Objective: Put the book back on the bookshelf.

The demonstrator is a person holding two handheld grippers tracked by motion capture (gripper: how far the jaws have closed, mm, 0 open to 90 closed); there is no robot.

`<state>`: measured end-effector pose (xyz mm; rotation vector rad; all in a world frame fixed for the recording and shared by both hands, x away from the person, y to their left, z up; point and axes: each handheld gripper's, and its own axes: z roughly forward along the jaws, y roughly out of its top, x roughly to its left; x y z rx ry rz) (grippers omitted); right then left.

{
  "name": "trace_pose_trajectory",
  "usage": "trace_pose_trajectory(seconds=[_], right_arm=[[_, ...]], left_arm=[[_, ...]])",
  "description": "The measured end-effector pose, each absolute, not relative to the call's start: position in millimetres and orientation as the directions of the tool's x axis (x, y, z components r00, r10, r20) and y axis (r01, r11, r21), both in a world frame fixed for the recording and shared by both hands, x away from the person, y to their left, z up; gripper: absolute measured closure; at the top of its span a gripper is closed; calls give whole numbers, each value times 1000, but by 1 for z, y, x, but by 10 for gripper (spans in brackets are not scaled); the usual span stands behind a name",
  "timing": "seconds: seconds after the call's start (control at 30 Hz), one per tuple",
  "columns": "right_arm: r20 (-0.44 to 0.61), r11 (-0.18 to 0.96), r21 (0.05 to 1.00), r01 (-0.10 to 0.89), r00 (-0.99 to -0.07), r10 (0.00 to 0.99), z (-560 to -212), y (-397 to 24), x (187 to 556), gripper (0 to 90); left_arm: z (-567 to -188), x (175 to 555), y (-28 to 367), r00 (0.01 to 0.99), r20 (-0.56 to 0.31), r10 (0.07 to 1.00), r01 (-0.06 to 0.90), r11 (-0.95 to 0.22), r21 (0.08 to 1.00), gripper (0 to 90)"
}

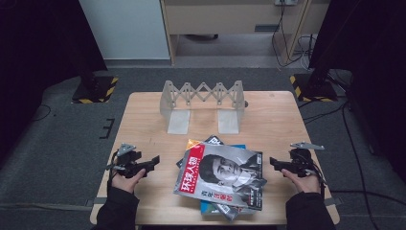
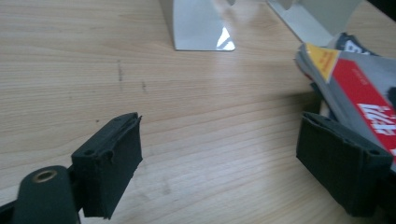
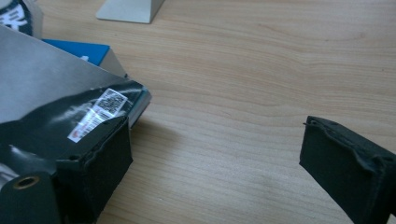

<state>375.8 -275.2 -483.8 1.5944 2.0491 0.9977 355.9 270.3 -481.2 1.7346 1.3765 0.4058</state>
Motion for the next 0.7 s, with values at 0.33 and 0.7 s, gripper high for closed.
trace_pose_trajectory(seconds=[0.33,0.7], right_arm=[[144,123,757,642,-347,927,-471,-261,368,90],[168,110,781,615,-376,911,-465,-250,360,82]], left_arm=[[-474,343,251,425,-265,866,609,-57,791,171],[-473,332,234,471,-299,830,618,-70,783,211]])
